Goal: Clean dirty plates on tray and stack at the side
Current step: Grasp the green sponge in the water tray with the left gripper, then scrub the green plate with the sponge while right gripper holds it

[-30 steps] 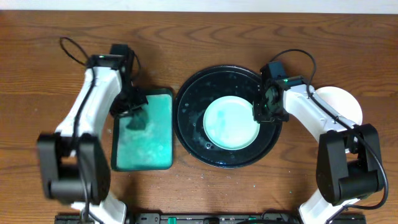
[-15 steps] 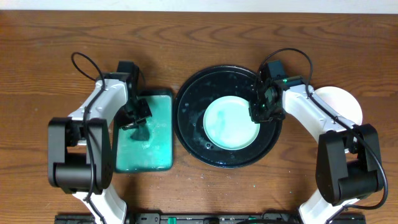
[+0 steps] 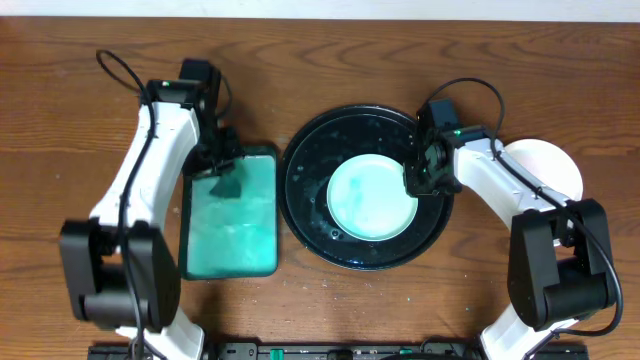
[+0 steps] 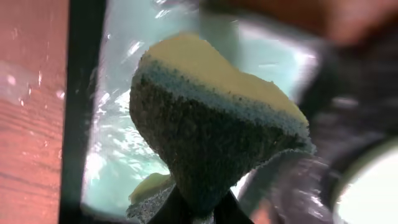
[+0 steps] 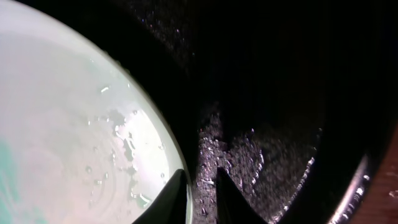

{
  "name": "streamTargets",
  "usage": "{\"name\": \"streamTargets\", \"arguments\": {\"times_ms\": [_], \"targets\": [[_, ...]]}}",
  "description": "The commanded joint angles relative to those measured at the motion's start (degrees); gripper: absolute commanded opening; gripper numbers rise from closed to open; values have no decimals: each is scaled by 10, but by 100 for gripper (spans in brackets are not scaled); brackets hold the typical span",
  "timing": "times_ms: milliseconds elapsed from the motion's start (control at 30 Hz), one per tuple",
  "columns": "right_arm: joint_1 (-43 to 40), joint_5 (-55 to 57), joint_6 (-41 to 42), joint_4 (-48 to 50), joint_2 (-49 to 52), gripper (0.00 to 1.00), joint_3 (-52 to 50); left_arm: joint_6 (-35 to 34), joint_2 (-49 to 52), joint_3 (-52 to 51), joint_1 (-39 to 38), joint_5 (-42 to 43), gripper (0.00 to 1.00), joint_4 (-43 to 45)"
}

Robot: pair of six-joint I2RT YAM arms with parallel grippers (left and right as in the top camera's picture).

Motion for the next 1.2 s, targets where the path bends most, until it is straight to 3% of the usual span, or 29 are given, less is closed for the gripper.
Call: {"name": "streamTargets", "arguments": {"times_ms": [0, 133, 200, 233, 500, 867, 933, 1067, 1167], "targets": [[-3, -11, 6, 21, -7, 15, -28, -6, -37, 37, -49, 42, 7, 4], [-7, -125, -45, 72, -7, 19, -58, -75, -32, 30, -118, 59, 7, 51], [-7, -120, -38, 75, -7, 11, -66, -97, -25, 26, -146, 59, 7, 75], [-7, -116, -31, 75, -7, 2, -69, -105, -20, 25, -162, 59, 7, 88], [-6, -106, 7, 66, -7, 1, -73, -169, 62, 20, -287, 60, 8, 202], [-2, -106, 11, 64, -7, 1, -73, -136, 213, 20, -329, 162, 8, 260], [2, -106, 11, 64, -7, 1, -73, -139, 221, 21, -312, 148, 7, 237], [7, -106, 11, 64, -7, 1, -73, -145, 220, 60, -260, 8, 8, 125], [7, -104, 11, 69, -7, 1, -73, -77, 220, 79, -240, -71, 7, 82]]}}
